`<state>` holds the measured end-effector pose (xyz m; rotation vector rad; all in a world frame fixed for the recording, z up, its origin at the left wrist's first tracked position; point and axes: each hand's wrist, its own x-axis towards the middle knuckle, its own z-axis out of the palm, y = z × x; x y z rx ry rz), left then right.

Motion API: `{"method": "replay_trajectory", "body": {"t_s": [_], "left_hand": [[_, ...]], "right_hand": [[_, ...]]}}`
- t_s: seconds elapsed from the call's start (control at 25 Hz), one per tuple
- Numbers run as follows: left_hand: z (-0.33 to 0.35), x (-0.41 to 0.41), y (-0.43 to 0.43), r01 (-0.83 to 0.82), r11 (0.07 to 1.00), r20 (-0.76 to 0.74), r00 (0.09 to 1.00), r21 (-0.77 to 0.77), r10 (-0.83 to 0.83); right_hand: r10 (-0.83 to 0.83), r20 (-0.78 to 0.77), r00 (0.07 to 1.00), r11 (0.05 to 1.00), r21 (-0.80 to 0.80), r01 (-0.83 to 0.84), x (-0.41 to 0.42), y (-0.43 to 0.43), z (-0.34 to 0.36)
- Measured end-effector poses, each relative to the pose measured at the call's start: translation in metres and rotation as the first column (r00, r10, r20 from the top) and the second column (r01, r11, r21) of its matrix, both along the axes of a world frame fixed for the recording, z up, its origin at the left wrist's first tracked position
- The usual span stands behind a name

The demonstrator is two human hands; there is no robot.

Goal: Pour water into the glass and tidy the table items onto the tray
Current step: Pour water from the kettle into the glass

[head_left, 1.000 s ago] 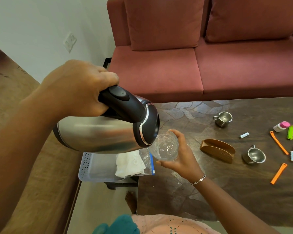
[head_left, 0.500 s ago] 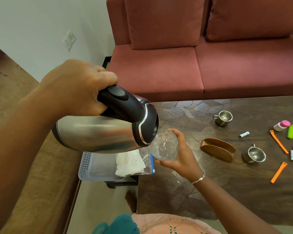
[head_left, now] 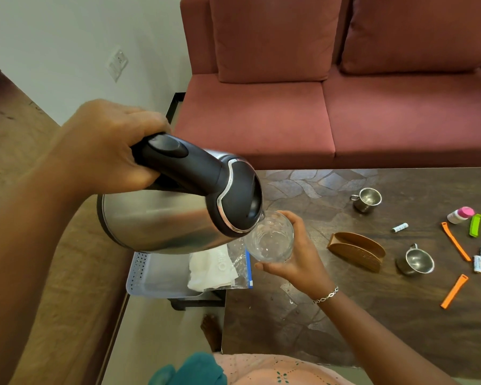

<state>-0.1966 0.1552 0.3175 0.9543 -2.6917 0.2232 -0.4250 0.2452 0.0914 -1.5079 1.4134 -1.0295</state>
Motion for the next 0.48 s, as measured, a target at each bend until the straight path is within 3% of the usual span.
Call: {"method": "replay_trajectory", "body": {"t_s": [0.24,0.48], "left_hand": [[-0.020,0.026,0.009,-0.104,0.992,-0.281,0.952,0.066,0.119],[-0.062,0.071,0.014,-0.276,0.934,-0.545,0.759,0.226,0.356]], "right_hand": [[-0.004,-0.004,1.000,1.000,-0.010,0.004,0.004,-0.008,0.006],[0.017,-0.015,1.000,1.000,-0.016,-0.017,0.015,-0.012,0.007]]}}
